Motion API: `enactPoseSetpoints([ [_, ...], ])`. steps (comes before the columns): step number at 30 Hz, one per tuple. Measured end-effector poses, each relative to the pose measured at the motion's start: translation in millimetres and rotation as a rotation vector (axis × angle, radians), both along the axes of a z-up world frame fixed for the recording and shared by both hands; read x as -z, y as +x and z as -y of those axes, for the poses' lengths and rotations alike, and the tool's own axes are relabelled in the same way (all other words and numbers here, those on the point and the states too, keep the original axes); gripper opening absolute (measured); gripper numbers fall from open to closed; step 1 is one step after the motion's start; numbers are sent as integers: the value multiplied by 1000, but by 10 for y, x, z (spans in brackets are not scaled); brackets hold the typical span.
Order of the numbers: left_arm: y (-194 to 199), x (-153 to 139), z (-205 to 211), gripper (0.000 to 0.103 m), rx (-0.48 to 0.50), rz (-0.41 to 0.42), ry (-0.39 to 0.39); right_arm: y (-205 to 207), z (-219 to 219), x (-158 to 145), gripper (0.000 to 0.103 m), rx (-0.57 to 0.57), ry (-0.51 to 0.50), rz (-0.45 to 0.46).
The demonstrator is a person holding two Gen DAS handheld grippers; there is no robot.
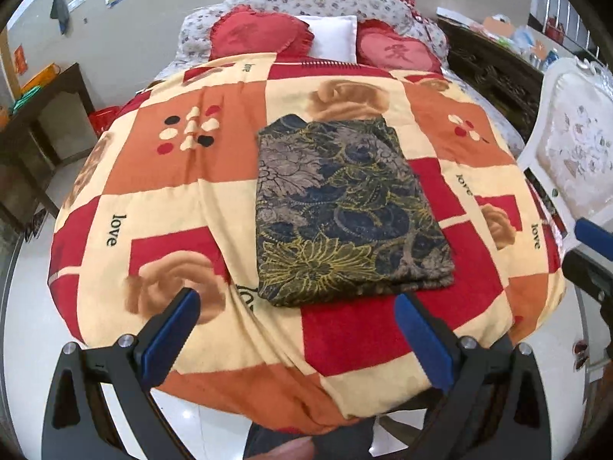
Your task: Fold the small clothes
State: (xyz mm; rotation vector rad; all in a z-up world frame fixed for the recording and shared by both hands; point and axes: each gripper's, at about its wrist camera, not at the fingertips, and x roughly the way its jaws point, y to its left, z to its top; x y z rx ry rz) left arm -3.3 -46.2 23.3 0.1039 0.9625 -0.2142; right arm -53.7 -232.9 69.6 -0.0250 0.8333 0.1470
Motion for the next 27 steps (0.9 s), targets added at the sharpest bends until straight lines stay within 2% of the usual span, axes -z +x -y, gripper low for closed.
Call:
enactPoseSetpoints([
  [3,-37,-69,26,103,2,17,4,-57,17,-70,65,35,-58,7],
  [6,-51,-119,53,103,9,22,-2,-61,57,-79,69,51,-47,0],
  [8,-59,-129,77,103,10,25,2,-41,80,-41,78,62,-43,-19],
  [10,-69,-135,97,103,10,26,4,-33,110,-3,82,71,-31,-40],
  [27,-109,-173,157,103,9,22,26,-156,186,14,82,62,30,-50],
])
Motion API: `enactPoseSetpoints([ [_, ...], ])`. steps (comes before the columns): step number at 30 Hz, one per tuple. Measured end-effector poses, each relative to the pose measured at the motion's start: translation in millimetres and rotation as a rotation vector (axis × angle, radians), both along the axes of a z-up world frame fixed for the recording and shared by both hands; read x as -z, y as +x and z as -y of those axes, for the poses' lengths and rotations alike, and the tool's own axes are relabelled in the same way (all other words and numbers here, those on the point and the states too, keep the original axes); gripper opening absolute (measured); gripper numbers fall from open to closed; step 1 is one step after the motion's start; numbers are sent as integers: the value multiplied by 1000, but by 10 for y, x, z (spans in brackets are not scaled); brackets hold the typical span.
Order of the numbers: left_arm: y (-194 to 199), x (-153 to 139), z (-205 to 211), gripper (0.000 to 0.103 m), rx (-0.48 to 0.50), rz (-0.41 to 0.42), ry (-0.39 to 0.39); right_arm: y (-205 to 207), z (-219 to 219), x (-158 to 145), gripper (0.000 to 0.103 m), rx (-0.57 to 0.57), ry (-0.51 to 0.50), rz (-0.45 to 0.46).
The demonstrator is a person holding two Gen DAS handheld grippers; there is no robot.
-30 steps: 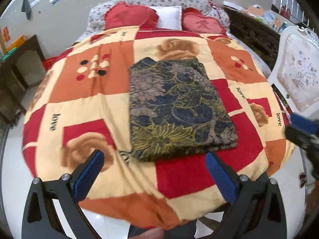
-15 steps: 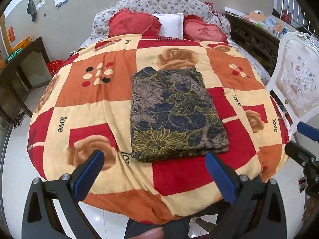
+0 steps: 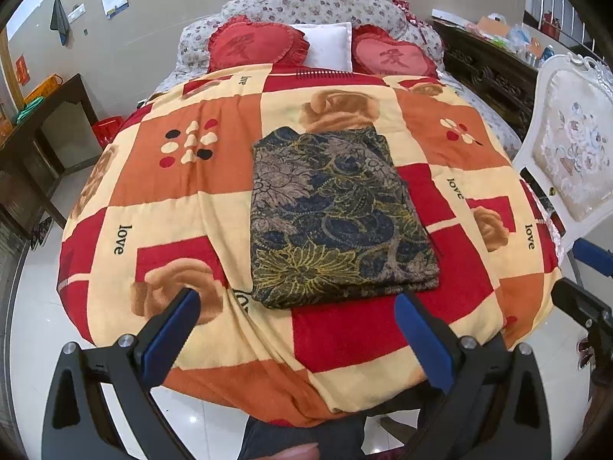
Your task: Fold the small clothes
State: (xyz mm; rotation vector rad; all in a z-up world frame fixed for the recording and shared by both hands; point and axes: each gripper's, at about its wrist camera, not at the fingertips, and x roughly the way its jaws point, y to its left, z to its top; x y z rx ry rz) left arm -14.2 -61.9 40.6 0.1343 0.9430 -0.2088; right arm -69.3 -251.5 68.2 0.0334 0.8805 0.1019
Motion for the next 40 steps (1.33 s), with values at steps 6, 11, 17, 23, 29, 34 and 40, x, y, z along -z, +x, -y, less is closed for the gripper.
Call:
enactPoseSetpoints([
  [6,-1,8,-1,103,-6,1,-3,15,-13,-50,82,-14,5,7],
  [11,1,11,2,103,-2,4,0,16,-11,-57,82,-15,12,4],
  [17,-4,23,19,103,-1,-2,-2,19,-16,-56,82,-16,13,4],
  [23,2,33,30,103,-1,-3,-2,27,-10,-53,82,-17,14,3],
  [29,13,58,32,103,-3,-7,-3,36,-14,-50,82,-18,17,0],
  [34,27,85,36,103,2,-12,-4,60,-28,-40,82,-18,19,-3],
  [40,15,129,70,103,23,13,4,142,-51,14,82,-21,19,-18],
])
